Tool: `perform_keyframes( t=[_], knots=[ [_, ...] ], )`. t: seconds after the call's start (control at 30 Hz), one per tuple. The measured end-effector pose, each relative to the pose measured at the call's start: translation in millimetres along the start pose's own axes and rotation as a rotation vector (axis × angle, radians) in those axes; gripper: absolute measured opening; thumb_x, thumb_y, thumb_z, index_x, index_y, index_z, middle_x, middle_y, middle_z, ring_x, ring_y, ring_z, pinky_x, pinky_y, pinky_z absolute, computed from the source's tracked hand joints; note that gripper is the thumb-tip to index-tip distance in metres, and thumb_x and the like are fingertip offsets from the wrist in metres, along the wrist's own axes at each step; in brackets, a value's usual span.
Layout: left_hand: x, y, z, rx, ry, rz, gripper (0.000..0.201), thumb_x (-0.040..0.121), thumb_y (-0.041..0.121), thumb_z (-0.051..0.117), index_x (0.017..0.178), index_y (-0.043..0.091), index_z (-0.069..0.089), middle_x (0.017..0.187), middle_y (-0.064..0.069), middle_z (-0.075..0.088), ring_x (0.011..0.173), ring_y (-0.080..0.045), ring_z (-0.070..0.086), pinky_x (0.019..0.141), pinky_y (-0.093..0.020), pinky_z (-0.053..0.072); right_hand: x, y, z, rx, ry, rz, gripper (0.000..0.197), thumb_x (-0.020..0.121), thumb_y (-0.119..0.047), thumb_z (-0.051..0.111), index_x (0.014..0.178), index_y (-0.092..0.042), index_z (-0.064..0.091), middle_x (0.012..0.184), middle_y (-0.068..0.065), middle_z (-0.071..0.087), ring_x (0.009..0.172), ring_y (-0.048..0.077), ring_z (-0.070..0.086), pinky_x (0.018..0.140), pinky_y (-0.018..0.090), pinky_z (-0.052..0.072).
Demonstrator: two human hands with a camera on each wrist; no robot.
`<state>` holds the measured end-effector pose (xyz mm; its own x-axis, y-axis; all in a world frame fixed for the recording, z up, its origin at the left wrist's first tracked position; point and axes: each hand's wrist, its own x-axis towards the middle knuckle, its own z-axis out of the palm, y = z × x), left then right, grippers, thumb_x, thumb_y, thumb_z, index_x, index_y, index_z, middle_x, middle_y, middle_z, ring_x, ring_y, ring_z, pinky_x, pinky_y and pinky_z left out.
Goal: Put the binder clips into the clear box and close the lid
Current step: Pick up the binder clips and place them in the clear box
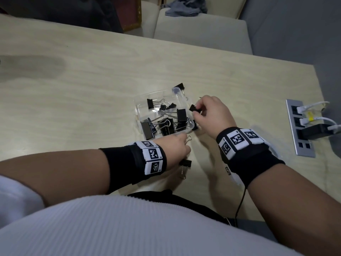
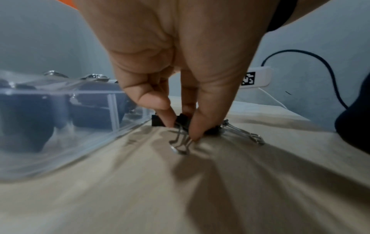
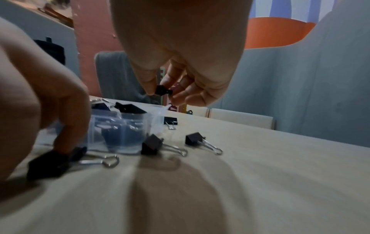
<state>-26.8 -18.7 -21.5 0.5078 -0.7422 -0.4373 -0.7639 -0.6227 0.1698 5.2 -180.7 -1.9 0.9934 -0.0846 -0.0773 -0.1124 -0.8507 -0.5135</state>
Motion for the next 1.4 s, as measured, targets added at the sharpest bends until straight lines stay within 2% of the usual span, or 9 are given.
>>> perform_keyframes(
  t=[0.2,0.4,0.6,0.83,1.0,1.1,1.17,1.27,1.4],
  knots=[
    [-4.8,-5.5,4.9,0.041,0.022,0.095,0.031,0.092,0.012,0.048,0.120,0.017,0.060,0.118,-0.009,0.053,0.101,-0.032,0.057,0.085,-0.043,0.053,21.4,-31.7,5.1,0.047,0.007,-0.106,0.019,0.089,-0.025,0.059,0.107,-0.020,0.062,0.110,0.002,0.062,0.093,0.020,0.062,0.087,0.035,0.049],
    [-4.8,-6.5,-13.0,0.021,-0.014,0.102,0.029,0.090,0.009,0.048,0.118,0.012,0.055,0.111,-0.010,0.056,0.100,-0.032,0.059,0.080,-0.040,0.052,18.1,-23.5,-2.0,0.008,-0.037,0.043,0.020,0.089,-0.024,0.054,0.108,-0.019,0.060,0.112,0.004,0.060,0.094,0.022,0.060,0.083,0.033,0.047],
    [-3.7,-28.3,-47.3,-0.237,0.398,-0.056,0.025,0.088,0.022,0.053,0.112,0.020,0.061,0.110,-0.003,0.064,0.100,-0.027,0.061,0.081,-0.035,0.047,-11.4,6.7,-3.7,-0.262,-0.394,0.248,0.014,0.089,-0.018,0.049,0.098,-0.013,0.059,0.099,0.008,0.065,0.086,0.025,0.056,0.072,0.031,0.042],
    [4.2,-82.3,-57.9,-0.313,0.641,-0.311,0.024,0.085,0.007,0.054,0.103,0.018,0.065,0.104,-0.006,0.062,0.089,-0.031,0.062,0.074,-0.038,0.052,-48.8,-20.9,22.9,-0.384,-0.754,0.146,0.047,0.078,-0.057,0.066,0.094,-0.012,0.059,0.078,-0.001,0.059,0.076,0.018,0.058,0.059,0.029,0.044],
    [1.2,-98.1,-50.1,-0.203,0.508,-0.397,0.026,0.084,0.018,0.057,0.109,0.024,0.064,0.115,-0.004,0.059,0.099,-0.031,0.058,0.082,-0.043,0.052,-58.0,-25.2,33.3,-0.429,-0.696,0.129,0.031,0.081,-0.040,0.067,0.091,-0.013,0.055,0.085,0.003,0.059,0.077,0.021,0.056,0.062,0.030,0.045],
    [-7.0,-72.6,-48.4,-0.120,0.518,-0.260,0.029,0.084,0.022,0.055,0.111,0.022,0.063,0.111,-0.007,0.059,0.098,-0.033,0.057,0.079,-0.041,0.049,-53.0,-18.1,24.8,-0.372,-0.635,0.229,0.025,0.083,-0.037,0.064,0.087,-0.013,0.058,0.075,0.000,0.060,0.065,0.014,0.056,0.051,0.027,0.039],
    [-12.6,-46.5,-46.2,-0.024,0.388,-0.147,0.030,0.087,0.027,0.051,0.114,0.020,0.060,0.109,-0.007,0.059,0.097,-0.032,0.059,0.072,-0.038,0.047,-45.9,-13.2,15.7,-0.340,-0.526,0.291,0.028,0.082,-0.036,0.064,0.095,-0.013,0.055,0.075,-0.002,0.055,0.066,0.015,0.055,0.053,0.027,0.039],
    [-14.6,-14.6,-35.3,0.114,0.079,-0.037,0.028,0.093,0.030,0.047,0.115,0.016,0.054,0.105,-0.007,0.061,0.093,-0.032,0.062,0.061,-0.035,0.043,-32.5,-7.9,2.1,-0.256,-0.292,0.385,0.040,0.083,-0.038,0.061,0.113,-0.013,0.052,0.103,0.007,0.054,0.085,0.024,0.059,0.068,0.032,0.046],
    [-10.4,0.2,-21.1,0.124,-0.066,-0.055,0.025,0.093,0.024,0.046,0.115,0.013,0.051,0.101,-0.011,0.065,0.088,-0.033,0.064,0.059,-0.036,0.043,-9.9,-12.2,-10.7,-0.111,-0.084,0.355,0.037,0.080,-0.030,0.062,0.111,-0.013,0.053,0.114,0.009,0.047,0.084,0.027,0.056,0.071,0.034,0.045]
  ],
)
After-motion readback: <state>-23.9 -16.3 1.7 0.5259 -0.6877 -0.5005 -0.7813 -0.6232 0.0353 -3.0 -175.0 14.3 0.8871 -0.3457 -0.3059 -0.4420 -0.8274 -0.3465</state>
